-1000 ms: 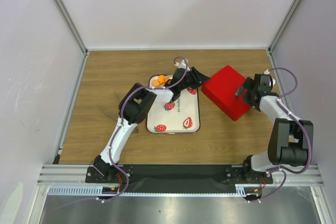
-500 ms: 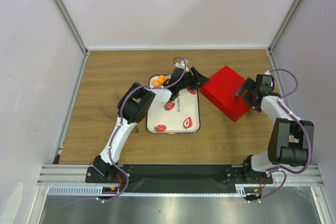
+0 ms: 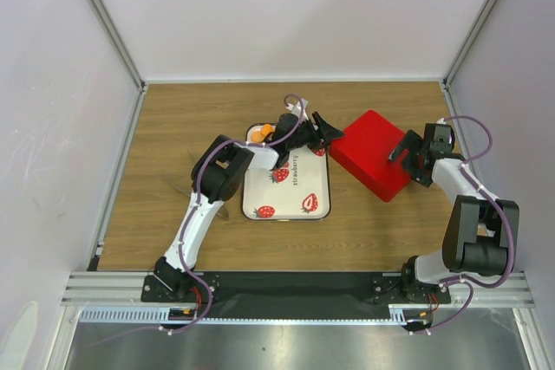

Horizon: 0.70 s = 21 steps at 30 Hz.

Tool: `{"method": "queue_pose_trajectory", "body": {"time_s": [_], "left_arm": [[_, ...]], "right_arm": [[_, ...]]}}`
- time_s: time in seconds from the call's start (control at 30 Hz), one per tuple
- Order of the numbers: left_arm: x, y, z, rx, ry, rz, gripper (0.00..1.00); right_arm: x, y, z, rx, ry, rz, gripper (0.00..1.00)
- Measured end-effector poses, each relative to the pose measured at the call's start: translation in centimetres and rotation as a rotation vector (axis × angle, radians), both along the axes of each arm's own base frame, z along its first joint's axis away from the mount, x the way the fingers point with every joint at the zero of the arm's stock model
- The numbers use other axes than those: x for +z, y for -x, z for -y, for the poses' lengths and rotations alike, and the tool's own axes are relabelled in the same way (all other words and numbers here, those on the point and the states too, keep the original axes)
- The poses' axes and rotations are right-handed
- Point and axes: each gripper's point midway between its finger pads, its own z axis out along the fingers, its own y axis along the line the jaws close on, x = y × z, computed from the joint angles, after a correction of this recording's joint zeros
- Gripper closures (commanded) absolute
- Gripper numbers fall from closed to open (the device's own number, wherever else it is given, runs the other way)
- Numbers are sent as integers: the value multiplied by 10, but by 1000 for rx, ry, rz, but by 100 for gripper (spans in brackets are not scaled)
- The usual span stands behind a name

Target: Pack the cookies

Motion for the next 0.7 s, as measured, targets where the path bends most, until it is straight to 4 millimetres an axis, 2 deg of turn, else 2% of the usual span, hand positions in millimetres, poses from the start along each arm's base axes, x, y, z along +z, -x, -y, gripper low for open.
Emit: {"method": "queue_pose_trajectory", "body": {"time_s": [0.37,0.7], "left_arm": [[-4,7,-9,-7,-30,-11,38],[-3,15,-14,-8,-46,-26,42]], "right_arm": [[5,14,-2,4,-21,-30,0],[12,16,-6,14,-34,-15,0]]}}
